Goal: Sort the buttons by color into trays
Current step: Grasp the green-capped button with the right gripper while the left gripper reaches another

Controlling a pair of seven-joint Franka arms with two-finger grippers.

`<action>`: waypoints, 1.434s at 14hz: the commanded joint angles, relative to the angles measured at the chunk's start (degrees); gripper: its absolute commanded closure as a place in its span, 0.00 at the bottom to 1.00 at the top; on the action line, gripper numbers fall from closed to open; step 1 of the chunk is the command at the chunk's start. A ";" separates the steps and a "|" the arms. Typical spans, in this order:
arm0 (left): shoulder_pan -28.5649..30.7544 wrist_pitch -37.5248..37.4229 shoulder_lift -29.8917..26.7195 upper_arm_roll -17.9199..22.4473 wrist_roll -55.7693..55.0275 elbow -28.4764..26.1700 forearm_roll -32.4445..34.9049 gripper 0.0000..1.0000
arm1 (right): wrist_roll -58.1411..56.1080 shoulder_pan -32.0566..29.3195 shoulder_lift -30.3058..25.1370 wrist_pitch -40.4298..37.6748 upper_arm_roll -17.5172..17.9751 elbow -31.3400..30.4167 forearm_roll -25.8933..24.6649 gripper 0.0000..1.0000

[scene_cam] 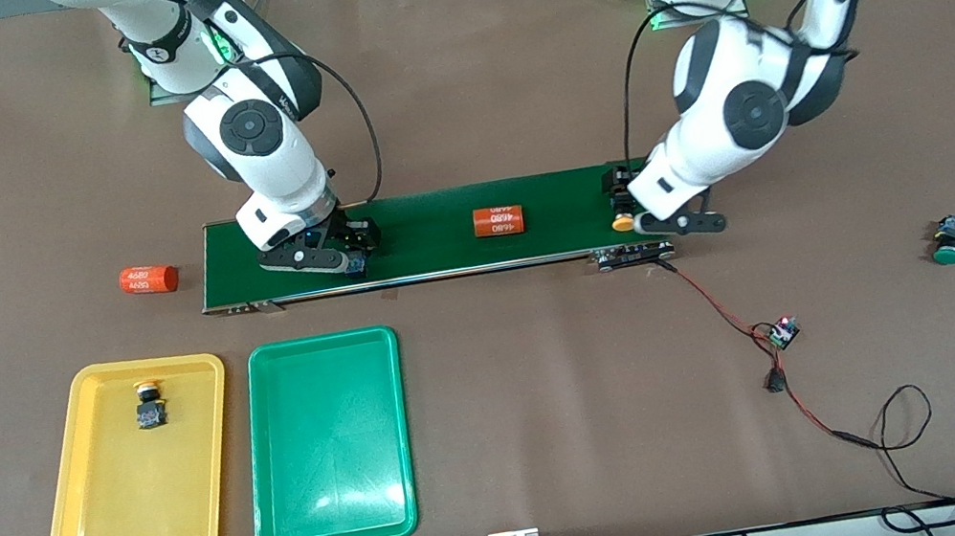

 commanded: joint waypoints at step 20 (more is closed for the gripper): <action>40.56 0.18 25.77 0.81 38.56 26.36 18.63 0.00 | 0.97 0.55 2.59 -0.28 -2.76 1.27 -6.43 0.55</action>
